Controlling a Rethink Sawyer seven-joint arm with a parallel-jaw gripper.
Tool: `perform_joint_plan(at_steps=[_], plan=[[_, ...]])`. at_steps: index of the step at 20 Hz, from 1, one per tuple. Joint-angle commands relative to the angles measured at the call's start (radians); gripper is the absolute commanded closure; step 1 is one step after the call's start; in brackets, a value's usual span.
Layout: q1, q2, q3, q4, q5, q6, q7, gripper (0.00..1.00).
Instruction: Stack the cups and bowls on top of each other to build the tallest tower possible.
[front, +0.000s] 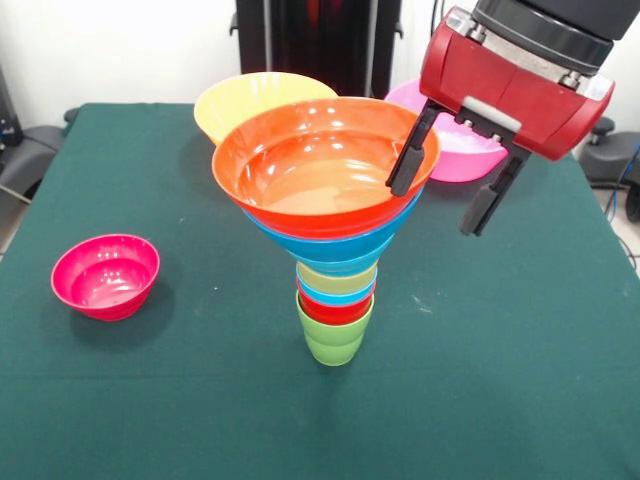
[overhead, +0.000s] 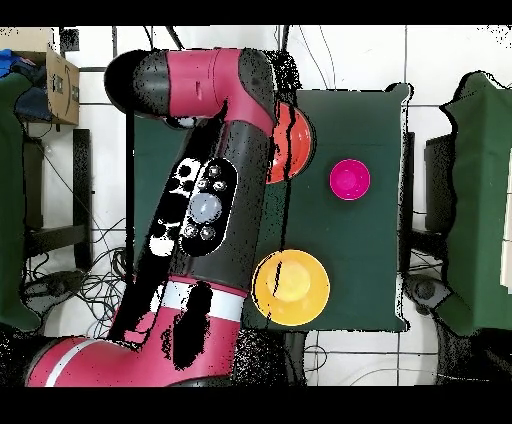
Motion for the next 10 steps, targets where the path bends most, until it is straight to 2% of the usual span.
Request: perform_joint_plan(at_steps=[1,10], plan=[[0.026,-0.003,0.093,0.055,0.0,0.183,0.019,0.0],[0.042,-0.048,0.076,0.049,-0.004,0.268,0.021,0.0]])
